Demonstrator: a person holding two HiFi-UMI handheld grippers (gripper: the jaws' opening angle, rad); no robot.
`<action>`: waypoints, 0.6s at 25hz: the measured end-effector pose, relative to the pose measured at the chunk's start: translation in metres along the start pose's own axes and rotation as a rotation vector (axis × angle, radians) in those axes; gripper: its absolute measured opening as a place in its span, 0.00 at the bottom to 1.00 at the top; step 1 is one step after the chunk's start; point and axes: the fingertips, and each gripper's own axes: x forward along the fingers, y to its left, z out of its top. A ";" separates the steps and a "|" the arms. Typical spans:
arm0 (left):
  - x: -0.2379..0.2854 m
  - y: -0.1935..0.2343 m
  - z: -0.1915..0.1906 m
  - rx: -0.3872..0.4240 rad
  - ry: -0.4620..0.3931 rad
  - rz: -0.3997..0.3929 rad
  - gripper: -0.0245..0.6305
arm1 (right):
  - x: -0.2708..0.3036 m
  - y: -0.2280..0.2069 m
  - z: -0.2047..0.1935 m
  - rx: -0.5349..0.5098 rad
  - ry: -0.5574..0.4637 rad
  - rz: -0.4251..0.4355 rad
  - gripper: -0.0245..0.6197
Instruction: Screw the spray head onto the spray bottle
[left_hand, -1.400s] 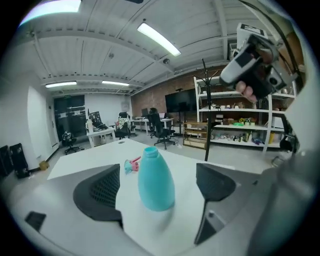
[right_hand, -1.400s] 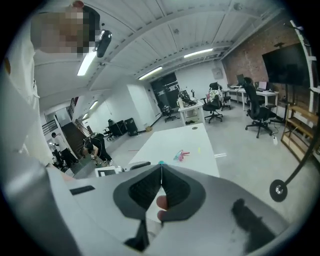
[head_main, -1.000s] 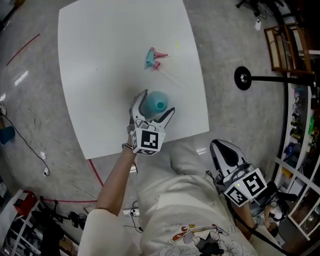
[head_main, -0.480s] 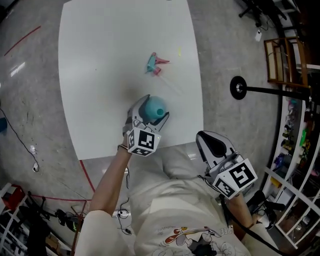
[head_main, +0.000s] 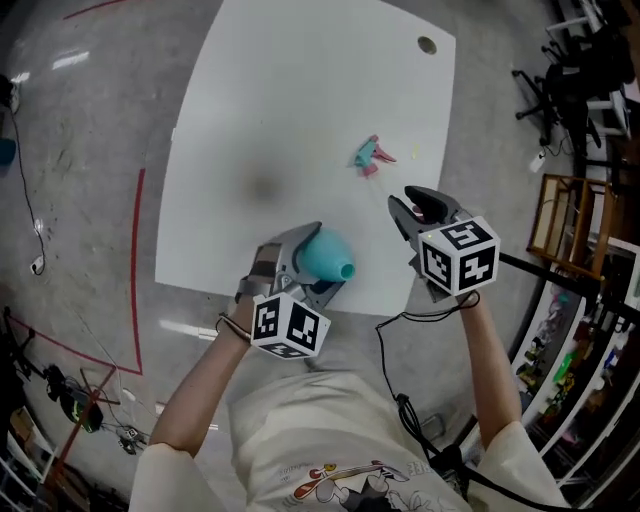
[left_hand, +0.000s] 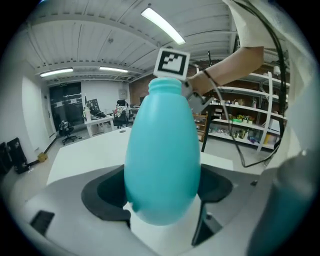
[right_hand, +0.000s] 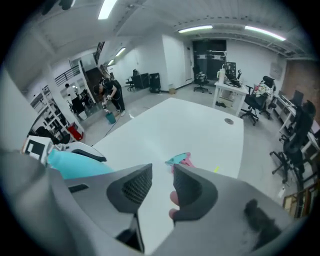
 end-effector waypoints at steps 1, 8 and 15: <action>-0.009 0.003 -0.001 -0.007 -0.001 0.002 0.66 | 0.014 0.002 0.003 -0.006 0.029 0.015 0.22; -0.053 0.014 -0.012 -0.008 0.001 0.039 0.66 | 0.084 -0.006 0.004 -0.043 0.248 0.021 0.24; -0.079 0.019 -0.023 -0.004 0.014 0.073 0.66 | 0.126 -0.022 -0.011 0.041 0.465 0.012 0.26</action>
